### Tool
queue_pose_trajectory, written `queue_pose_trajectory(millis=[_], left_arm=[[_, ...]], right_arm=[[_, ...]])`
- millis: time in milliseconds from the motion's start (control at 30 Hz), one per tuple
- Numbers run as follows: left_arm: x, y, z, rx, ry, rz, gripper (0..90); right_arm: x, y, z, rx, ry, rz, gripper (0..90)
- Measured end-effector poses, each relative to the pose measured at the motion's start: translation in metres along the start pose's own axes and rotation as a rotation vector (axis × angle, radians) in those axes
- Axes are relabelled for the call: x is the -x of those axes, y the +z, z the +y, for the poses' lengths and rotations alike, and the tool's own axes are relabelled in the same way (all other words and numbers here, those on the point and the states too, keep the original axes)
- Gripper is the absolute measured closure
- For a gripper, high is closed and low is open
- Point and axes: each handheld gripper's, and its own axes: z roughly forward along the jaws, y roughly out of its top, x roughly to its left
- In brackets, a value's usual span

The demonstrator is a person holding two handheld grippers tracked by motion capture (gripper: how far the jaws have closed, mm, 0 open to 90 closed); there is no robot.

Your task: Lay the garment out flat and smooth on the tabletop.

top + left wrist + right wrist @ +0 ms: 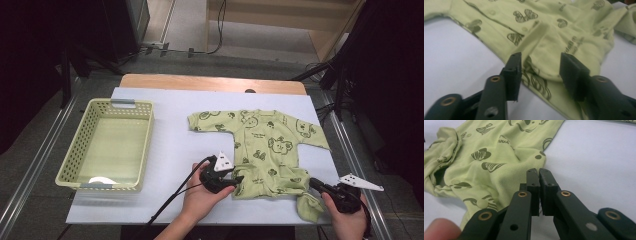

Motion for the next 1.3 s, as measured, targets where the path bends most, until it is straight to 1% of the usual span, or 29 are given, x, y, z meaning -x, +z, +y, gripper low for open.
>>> queue_pose_trajectory(millis=[67,200,300,367,400,433,533,567,633,700,767,800,867,933,1067,1133,1200,1267,1300], left_arm=[[-0.003,0.007,0.005,-0.011,-0.007,0.008,43.8],[-0.009,0.021,0.010,-0.032,-0.023,0.002,44.6],[-0.011,0.026,0.010,-0.041,-0.032,-0.015,51.8],[-0.009,0.026,0.009,-0.044,-0.012,-0.013,64.7],[-0.009,0.024,0.009,-0.051,0.000,-0.019,71.4],[-0.007,0.022,0.009,-0.049,0.006,-0.035,78.0],[0.000,0.014,0.009,-0.032,0.037,-0.061,82.5],[0.003,0.011,0.009,-0.018,0.042,-0.070,82.7],[0.009,0.004,0.008,-0.005,0.063,-0.084,83.3],[0.017,-0.003,0.005,0.007,0.075,-0.097,83.4],[0.024,-0.009,0.000,0.009,0.103,-0.112,83.5],[0.029,-0.011,-0.002,0.014,0.108,-0.123,83.5],[0.036,-0.017,-0.007,0.026,0.095,-0.162,83.6],[0.046,-0.023,-0.010,0.031,0.100,-0.189,83.6],[0.070,-0.031,-0.014,0.018,0.151,-0.235,83.6],[0.080,-0.034,-0.017,0.000,0.166,-0.267,83.2],[0.088,-0.039,-0.019,-0.006,0.177,-0.294,78.7],[0.091,-0.046,-0.020,0.012,0.173,-0.322,67.0],[0.092,-0.050,-0.020,0.023,0.171,-0.335,63.6]], right_arm=[[0.001,0.000,-0.001,0.002,0.002,0.001,85.1],[0.001,-0.001,-0.002,0.006,-0.002,-0.003,85.8],[0.000,-0.001,-0.002,0.010,-0.010,-0.003,86.2],[0.000,-0.002,-0.002,0.009,-0.004,-0.004,86.2],[0.000,-0.002,-0.003,0.010,-0.004,-0.002,86.2],[0.000,-0.002,-0.003,0.011,-0.005,-0.001,86.2],[0.000,-0.002,-0.003,0.013,-0.006,-0.001,86.2],[0.000,-0.002,-0.003,0.015,-0.010,0.001,86.2],[-0.001,-0.003,-0.003,0.016,-0.009,0.000,86.2],[-0.003,-0.004,-0.003,0.018,-0.015,0.000,86.2],[-0.004,-0.004,-0.003,0.019,-0.021,-0.001,86.2],[-0.004,-0.004,-0.003,0.018,-0.024,-0.001,86.2],[-0.005,-0.004,-0.004,0.017,-0.024,-0.001,86.2],[-0.006,-0.005,-0.004,0.017,-0.028,0.001,86.2],[-0.008,-0.007,-0.004,0.021,-0.031,0.001,86.2],[-0.010,-0.008,-0.004,0.024,-0.037,0.000,86.2],[-0.013,-0.009,-0.004,0.026,-0.044,-0.001,86.2],[-0.016,-0.012,-0.004,0.032,-0.051,0.003,86.1],[-0.017,-0.013,-0.004,0.038,-0.052,0.003,86.1]])
